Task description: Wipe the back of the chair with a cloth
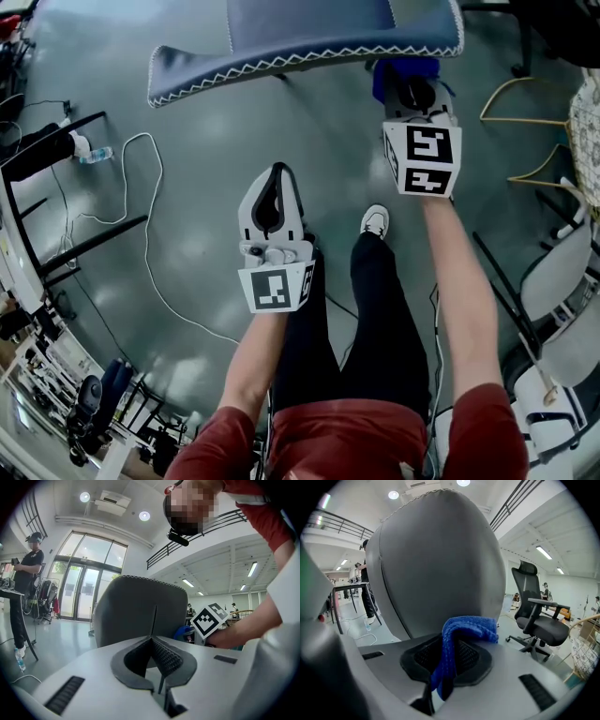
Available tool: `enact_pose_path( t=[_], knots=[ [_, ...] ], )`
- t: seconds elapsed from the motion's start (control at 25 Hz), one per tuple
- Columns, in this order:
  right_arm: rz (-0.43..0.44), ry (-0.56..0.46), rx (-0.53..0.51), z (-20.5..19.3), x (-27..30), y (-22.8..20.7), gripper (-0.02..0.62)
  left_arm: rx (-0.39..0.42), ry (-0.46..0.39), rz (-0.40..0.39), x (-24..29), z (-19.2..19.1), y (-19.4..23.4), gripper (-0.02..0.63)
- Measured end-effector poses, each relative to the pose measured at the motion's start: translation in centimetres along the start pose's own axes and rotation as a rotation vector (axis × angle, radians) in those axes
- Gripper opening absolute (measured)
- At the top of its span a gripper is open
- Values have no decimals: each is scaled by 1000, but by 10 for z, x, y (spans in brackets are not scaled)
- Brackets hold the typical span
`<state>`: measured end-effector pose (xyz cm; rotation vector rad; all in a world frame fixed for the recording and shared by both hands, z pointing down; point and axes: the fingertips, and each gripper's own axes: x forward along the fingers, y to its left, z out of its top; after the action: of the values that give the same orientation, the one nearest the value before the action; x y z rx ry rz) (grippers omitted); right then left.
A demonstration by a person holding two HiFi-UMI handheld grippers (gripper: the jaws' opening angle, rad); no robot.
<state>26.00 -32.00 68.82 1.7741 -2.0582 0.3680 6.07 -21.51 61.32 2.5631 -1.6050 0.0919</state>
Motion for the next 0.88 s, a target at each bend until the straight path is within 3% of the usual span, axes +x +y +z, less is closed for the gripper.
enact_pose_path(
  t=[0.32, 0.64, 0.88],
  knots=[
    [11, 18, -35, -2, 4, 16, 61, -8, -12, 31, -8, 1, 21, 14],
    [118, 12, -99, 20, 26, 113, 61, -24, -16, 71, -31, -2, 78, 14],
    [106, 14, -173, 26, 25, 132, 61, -30, -25, 108, -43, 0, 91, 14]
  ],
)
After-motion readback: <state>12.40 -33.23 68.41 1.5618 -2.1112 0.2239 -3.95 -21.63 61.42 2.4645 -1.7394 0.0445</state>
